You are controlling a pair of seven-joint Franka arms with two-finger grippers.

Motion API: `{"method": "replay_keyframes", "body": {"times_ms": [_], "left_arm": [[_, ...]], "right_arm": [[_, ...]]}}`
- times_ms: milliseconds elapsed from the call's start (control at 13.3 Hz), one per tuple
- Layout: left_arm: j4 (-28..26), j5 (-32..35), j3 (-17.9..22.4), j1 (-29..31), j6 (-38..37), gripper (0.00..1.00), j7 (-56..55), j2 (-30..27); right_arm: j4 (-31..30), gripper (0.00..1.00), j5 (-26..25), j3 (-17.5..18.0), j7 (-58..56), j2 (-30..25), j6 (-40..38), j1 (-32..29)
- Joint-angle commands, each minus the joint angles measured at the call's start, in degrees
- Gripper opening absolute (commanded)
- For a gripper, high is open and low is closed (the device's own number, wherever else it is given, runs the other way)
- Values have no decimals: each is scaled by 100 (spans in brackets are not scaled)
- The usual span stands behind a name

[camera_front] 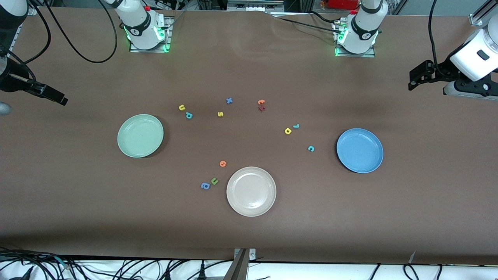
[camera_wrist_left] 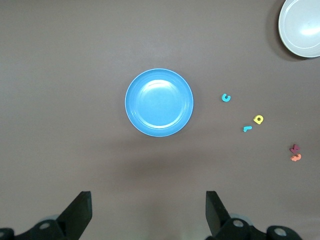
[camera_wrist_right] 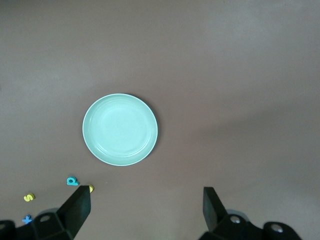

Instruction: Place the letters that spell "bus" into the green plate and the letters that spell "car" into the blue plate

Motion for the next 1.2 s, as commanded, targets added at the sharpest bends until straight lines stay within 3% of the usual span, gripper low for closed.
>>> {"method": "replay_keyframes", "body": {"times_ms": [0, 1129], "left_arm": [[188, 52, 11, -21, -145, 100, 100, 79], [188, 52, 11, -21, -145, 100, 91, 79]], "right_arm": [[-13, 99, 111, -33, 45, -16, -63, 43], [-14, 100, 41, -42, 10, 28, -116, 43]]}}
